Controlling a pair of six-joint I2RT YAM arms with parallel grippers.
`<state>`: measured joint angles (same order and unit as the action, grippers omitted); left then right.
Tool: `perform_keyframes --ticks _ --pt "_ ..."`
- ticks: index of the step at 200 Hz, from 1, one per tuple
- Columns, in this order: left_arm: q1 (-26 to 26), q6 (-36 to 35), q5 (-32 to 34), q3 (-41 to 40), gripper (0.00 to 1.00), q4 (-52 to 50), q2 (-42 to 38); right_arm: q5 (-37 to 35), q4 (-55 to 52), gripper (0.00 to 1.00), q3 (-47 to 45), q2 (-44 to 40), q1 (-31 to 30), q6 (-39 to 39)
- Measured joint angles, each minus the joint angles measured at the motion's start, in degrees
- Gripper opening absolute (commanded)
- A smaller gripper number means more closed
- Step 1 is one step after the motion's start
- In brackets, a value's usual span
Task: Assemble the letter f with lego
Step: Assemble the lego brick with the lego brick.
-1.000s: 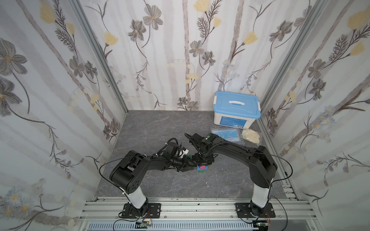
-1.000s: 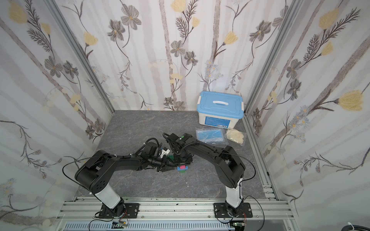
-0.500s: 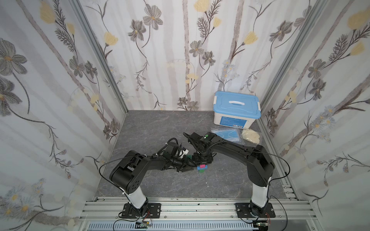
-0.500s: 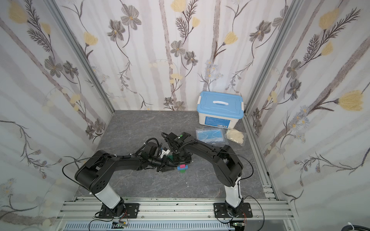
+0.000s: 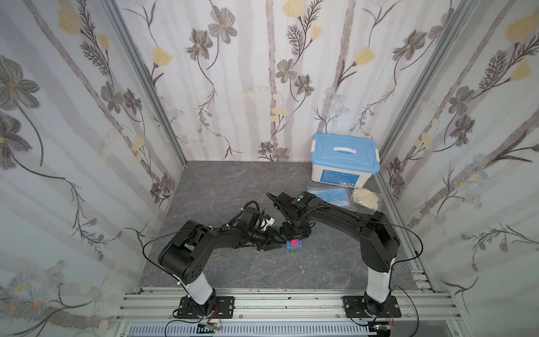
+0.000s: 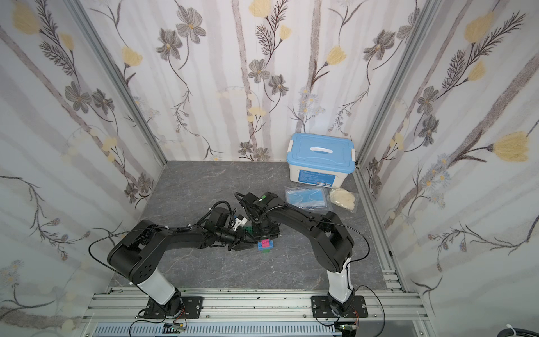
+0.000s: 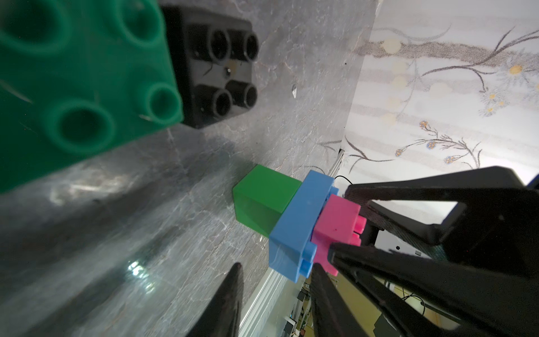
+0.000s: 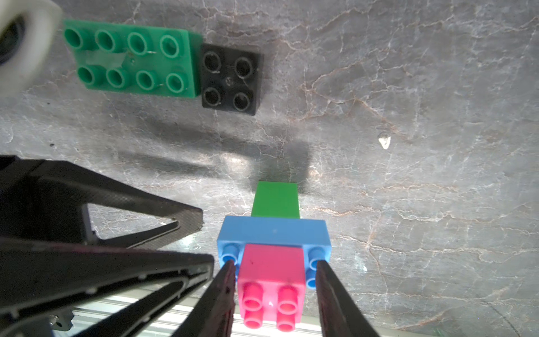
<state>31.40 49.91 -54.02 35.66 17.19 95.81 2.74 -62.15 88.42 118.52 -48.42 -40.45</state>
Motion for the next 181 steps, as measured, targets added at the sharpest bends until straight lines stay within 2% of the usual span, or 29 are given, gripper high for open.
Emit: perform_keyframes --ticks 96,181 --pt "0.0 0.0 0.0 -0.1 0.40 -0.5 -0.4 0.0 0.1 0.43 0.0 0.0 -2.3 -0.1" --pt "0.0 0.0 0.4 -0.3 0.40 -0.7 -0.6 0.0 0.1 0.35 -0.2 0.0 -2.3 -0.2"
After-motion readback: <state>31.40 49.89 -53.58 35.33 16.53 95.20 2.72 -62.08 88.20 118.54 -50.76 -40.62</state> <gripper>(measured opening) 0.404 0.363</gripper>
